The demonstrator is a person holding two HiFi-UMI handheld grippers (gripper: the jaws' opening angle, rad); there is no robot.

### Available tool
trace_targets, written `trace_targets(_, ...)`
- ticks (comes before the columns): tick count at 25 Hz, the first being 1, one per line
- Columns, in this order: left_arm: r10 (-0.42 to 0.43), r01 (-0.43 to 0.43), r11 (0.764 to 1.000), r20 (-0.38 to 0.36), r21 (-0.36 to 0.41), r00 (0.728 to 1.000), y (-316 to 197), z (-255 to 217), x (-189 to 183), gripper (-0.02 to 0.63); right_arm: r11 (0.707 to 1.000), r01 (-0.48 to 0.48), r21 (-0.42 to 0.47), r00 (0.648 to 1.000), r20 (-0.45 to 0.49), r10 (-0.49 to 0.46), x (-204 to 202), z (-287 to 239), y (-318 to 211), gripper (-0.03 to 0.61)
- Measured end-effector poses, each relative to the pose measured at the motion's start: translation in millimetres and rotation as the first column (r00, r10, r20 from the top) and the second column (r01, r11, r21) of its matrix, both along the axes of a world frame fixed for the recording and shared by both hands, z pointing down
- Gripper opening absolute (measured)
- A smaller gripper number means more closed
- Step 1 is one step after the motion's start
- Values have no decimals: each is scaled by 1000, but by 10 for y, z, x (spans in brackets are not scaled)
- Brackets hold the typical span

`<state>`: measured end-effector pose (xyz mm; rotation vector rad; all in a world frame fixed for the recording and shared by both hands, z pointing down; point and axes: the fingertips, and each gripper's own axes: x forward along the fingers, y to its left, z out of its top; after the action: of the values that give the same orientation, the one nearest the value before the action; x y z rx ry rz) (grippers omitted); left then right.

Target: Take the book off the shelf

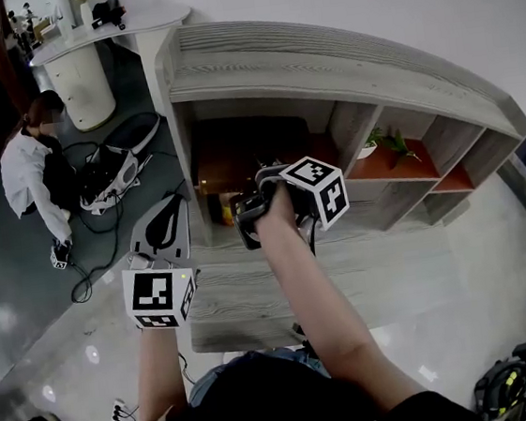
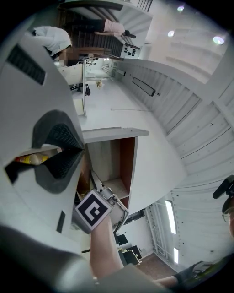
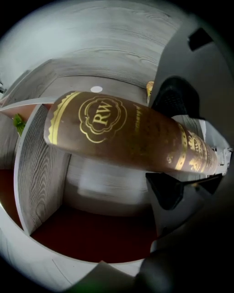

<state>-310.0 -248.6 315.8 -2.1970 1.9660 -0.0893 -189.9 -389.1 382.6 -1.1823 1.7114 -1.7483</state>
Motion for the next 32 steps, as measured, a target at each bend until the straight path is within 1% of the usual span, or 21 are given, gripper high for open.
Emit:
trace_targets(5, 13, -13, 1000, -10, 4, 1000, 19, 7, -28, 11, 1000, -29, -8, 999, -14, 29, 9, 12, 10, 367)
trace_targets(16, 34, -33, 999, -48, 31, 998, 36, -48, -128, 11, 997, -71, 11, 997, 6, 71, 99, 17, 141, 363)
trace_targets(23, 65, -63, 997, -58, 35, 996, 95, -40, -127, 11, 994, -100, 48, 995, -11, 100, 197, -41, 259, 307)
trace_targets(28, 94, -92, 995, -65, 34, 993, 140, -28, -121, 11, 992, -114, 59, 993, 27, 113, 238, -38, 377, 295)
trace_targets(32, 122, -120, 992, -69, 36, 990, 171, -23, -122, 11, 988, -128, 89, 991, 46, 124, 271, -52, 475, 276)
